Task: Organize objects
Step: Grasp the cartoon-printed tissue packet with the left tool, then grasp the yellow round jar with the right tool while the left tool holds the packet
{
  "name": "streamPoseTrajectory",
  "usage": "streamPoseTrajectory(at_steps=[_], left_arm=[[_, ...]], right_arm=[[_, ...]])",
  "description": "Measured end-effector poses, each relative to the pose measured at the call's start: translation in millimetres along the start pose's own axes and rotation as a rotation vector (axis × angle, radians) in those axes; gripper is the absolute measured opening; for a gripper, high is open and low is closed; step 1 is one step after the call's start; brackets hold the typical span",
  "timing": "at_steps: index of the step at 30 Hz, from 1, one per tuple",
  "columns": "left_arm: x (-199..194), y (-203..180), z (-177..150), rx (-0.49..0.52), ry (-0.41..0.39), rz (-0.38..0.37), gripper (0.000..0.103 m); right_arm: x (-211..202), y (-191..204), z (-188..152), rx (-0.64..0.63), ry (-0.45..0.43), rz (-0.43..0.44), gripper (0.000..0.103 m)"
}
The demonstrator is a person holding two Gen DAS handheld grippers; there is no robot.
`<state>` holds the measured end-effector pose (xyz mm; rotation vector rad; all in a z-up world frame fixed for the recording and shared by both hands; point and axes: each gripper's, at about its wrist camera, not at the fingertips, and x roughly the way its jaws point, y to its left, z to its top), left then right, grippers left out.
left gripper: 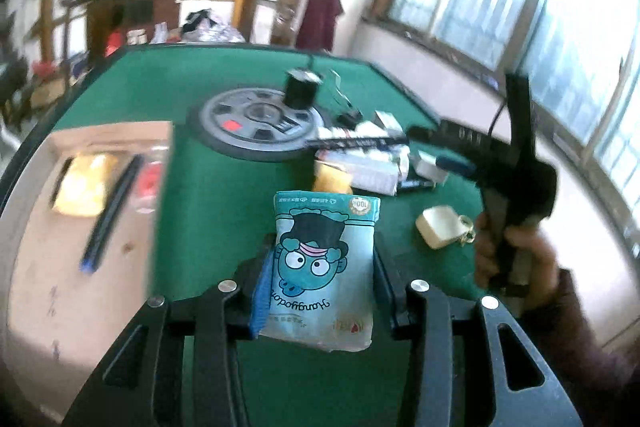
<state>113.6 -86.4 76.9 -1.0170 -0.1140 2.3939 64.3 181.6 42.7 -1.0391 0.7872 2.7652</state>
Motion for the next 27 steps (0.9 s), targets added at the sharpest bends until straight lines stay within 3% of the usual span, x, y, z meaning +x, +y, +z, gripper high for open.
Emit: streamPoseTrajectory(at_steps=[2, 5, 7, 15, 27], left_arm=[[-13.4, 12.9, -1.7, -0.030, -0.013, 0.009, 0.038], [-30.7, 28.4, -8.4, -0.038, -0.030, 0.031, 0.038], [-37.0, 38.6, -14.0, -0.046, -0.041, 0.046, 0.038], [-26.2, 58.9, -26.6, -0.117, -0.027, 0.019, 0.038], [-31.3, 63.3, -31.1, -0.114, -0.020, 0.046, 0.038]], right_arm=[[-3.3, 1.0, 0.6, -0.014, -0.021, -0.005, 0.081], [-20.9, 5.6, 0.4, -0.079, -0.043, -0.098, 0.081], [-33.1, 3.4, -2.5, -0.090, -0.036, -0.110, 0.081], [-32.7, -6.3, -38.5, -0.166, 0.193, -0.141, 0.081], [1.8, 22.3, -66.5, -0.359, 0.259, -0.244, 0.082]])
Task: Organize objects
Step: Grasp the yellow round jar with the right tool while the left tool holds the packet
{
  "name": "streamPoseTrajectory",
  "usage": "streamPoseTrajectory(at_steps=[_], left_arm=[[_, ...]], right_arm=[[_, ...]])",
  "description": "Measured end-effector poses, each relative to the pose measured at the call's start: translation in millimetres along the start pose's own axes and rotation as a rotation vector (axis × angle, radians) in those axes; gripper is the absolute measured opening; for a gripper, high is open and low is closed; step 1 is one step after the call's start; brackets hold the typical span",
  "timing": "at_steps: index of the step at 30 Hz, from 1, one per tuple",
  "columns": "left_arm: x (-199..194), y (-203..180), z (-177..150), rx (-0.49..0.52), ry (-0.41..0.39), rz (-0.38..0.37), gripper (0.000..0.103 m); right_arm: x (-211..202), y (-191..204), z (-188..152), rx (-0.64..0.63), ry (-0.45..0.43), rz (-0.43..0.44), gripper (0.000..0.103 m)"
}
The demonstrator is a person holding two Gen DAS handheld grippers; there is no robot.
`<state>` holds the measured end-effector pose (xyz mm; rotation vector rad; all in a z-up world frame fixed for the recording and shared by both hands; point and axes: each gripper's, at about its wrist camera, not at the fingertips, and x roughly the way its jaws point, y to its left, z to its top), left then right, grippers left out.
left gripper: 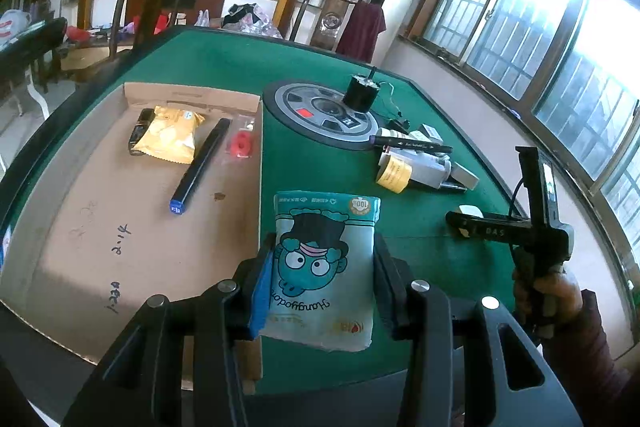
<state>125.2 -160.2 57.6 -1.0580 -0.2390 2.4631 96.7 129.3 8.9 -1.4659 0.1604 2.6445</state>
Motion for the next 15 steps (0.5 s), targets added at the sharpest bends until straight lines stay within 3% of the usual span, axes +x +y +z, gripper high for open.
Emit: streamPoseTrajectory(at_steps=[4, 6, 8, 9, 10, 12, 15], left_arm=[[1.8, 0.4, -1.1, -0.001, 0.010, 0.003, 0.038], [1.5, 0.8, -1.5, -0.002, 0.007, 0.007, 0.038], [1.8, 1.9, -1.2, -0.008, 0.006, 0.008, 0.038], [2.3, 2.7, -1.4, -0.011, 0.007, 0.009, 0.038], [2.9, 3.1, -1.6, -0.014, 0.008, 0.008, 0.038], [3.3, 3.5, -2.5, -0.020, 0.010, 0.000, 0.038], [0.9, 4.1, -3.8, -0.018, 0.006, -0.003, 0.038]], right_arm=[[0.0, 7.8, -0.3, -0.037, 0.010, -0.017, 0.082], [-4.9, 10.4, 0.1, -0.051, 0.009, -0.086, 0.082], [-21.8, 16.7, 1.6, -0.063, -0.065, -0.159, 0.082], [-29.2, 21.3, 2.2, -0.068, -0.096, -0.148, 0.082], [-34.8, 24.8, 3.5, -0.070, -0.113, -0.119, 0.082], [-41.1, 37.6, 9.8, -0.058, -0.110, 0.044, 0.082], [-24.8, 50.6, 25.7, 0.022, -0.031, 0.234, 0.082]])
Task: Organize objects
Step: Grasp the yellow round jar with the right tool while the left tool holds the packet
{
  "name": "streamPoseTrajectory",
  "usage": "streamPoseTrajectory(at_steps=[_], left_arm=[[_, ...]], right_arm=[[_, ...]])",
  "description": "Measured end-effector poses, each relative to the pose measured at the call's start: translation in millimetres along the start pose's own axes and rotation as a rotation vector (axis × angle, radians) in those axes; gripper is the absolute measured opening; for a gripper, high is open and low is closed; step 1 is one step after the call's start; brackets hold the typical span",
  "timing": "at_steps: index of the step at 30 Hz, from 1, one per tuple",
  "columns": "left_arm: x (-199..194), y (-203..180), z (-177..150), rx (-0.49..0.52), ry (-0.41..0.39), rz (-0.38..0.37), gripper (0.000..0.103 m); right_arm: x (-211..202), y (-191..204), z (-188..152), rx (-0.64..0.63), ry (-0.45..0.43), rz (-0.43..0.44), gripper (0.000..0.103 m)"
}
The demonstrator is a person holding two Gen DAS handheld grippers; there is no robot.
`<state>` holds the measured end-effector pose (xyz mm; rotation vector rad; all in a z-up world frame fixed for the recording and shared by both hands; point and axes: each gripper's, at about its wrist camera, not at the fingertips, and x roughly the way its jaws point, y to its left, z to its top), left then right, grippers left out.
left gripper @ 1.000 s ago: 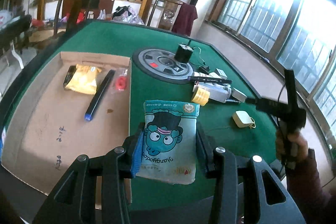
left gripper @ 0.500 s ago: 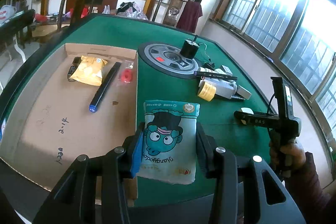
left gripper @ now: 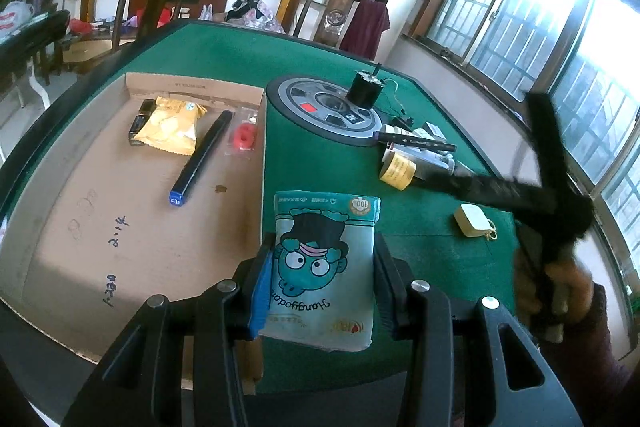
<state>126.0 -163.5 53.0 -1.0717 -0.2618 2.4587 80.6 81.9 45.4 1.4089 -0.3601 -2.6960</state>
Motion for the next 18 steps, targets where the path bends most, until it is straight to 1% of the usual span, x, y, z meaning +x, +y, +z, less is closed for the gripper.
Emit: streamPoseTrajectory(at_steps=[2, 3, 5, 7, 9, 10, 11, 13, 15, 16, 18], left_arm=[[-3.7, 2.6, -0.1, -0.003, -0.008, -0.002, 0.038], [-5.7, 4.6, 0.1, -0.006, -0.012, -0.001, 0.038], [-9.1, 12.3, 1.0, -0.020, -0.020, 0.000, 0.038], [-10.3, 18.6, 1.8, -0.033, -0.023, -0.004, 0.038], [-9.8, 26.4, 2.3, -0.048, -0.020, -0.007, 0.038], [-9.2, 30.7, 2.4, -0.057, -0.017, -0.009, 0.038], [-9.2, 33.3, 2.5, -0.061, -0.016, -0.009, 0.038], [-10.7, 38.6, 2.3, -0.065, -0.018, -0.004, 0.038], [-13.3, 45.1, 2.0, -0.071, -0.026, 0.006, 0.038], [-14.7, 48.4, 1.8, -0.076, -0.030, 0.013, 0.038], [-16.8, 58.7, 3.0, -0.094, -0.039, 0.029, 0.038]], right_arm=[[15.3, 2.5, 9.4, 0.069, 0.013, 0.034, 0.080], [20.5, 2.2, 13.1, 0.092, 0.013, 0.036, 0.078], [34.3, 2.8, 21.6, 0.155, 0.023, 0.016, 0.068], [45.1, 5.1, 25.9, 0.184, 0.037, -0.009, 0.066], [53.4, 8.5, 27.1, 0.197, 0.047, -0.043, 0.065], [54.4, 10.3, 30.5, 0.199, 0.046, -0.056, 0.061], [57.3, 12.7, 32.0, 0.200, 0.043, -0.073, 0.053], [61.2, 16.5, 33.3, 0.191, 0.046, -0.110, 0.043], [63.6, 17.5, 33.4, 0.182, 0.051, -0.131, 0.035], [62.4, 17.5, 32.2, 0.179, 0.052, -0.140, 0.030], [59.9, 16.4, 29.7, 0.176, 0.057, -0.141, 0.030]])
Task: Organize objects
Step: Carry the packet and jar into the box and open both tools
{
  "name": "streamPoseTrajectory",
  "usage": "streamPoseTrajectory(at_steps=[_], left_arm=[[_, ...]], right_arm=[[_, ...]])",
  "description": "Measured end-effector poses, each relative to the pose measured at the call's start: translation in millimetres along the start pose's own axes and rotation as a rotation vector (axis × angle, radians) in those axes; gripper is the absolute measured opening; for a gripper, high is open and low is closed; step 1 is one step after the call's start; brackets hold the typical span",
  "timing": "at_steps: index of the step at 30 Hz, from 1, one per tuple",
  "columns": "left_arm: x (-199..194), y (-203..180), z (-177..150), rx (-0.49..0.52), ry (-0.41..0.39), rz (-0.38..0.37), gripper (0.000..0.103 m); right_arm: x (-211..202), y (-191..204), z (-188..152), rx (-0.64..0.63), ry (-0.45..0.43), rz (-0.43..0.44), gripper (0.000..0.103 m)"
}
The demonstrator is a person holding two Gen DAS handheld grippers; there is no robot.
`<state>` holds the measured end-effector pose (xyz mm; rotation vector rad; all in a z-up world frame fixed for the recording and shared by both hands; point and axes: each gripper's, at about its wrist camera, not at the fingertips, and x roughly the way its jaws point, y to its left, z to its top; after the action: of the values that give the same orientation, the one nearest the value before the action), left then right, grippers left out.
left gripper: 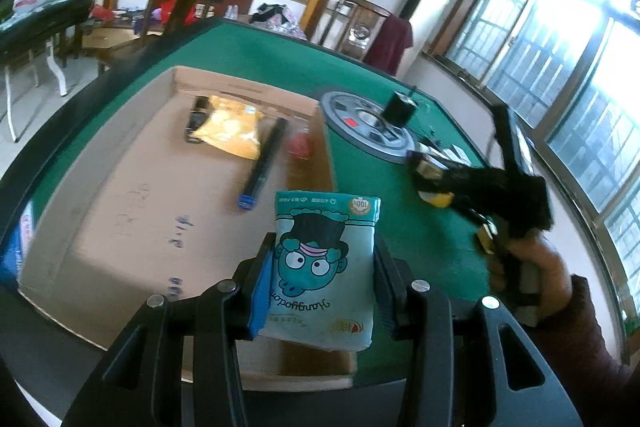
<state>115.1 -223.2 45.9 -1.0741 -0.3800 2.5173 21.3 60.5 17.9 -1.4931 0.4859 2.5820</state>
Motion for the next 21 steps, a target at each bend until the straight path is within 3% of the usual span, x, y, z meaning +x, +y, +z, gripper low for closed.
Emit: streamPoseTrajectory(at_steps=[6, 11, 14, 16, 21], left_arm=[[-9.0, 29.7, 17.5, -0.036, -0.015, 0.028, 0.038], [-16.1, 49.1, 50.0, -0.005, -0.046, 0.128, 0.038], [-7.9, 59.1, 69.9, 0.026, -0.050, 0.195, 0.038], [7.4, 69.8, 81.9, 0.028, -0.028, 0.230, 0.038], [52.8, 97.1, 100.1, -0.028, 0.072, 0.239, 0.038]], right_arm=[[-15.3, 7.5, -4.0, -0.029, 0.006, 0.071, 0.030], [-39.3, 45.8, 1.6, -0.092, -0.015, 0.231, 0.030], [-38.2, 82.1, 8.9, -0.137, 0.017, 0.331, 0.030], [-30.5, 110.3, 13.4, -0.157, 0.058, 0.405, 0.030], [-8.5, 171.3, 16.6, -0.214, 0.108, 0.476, 0.030]])
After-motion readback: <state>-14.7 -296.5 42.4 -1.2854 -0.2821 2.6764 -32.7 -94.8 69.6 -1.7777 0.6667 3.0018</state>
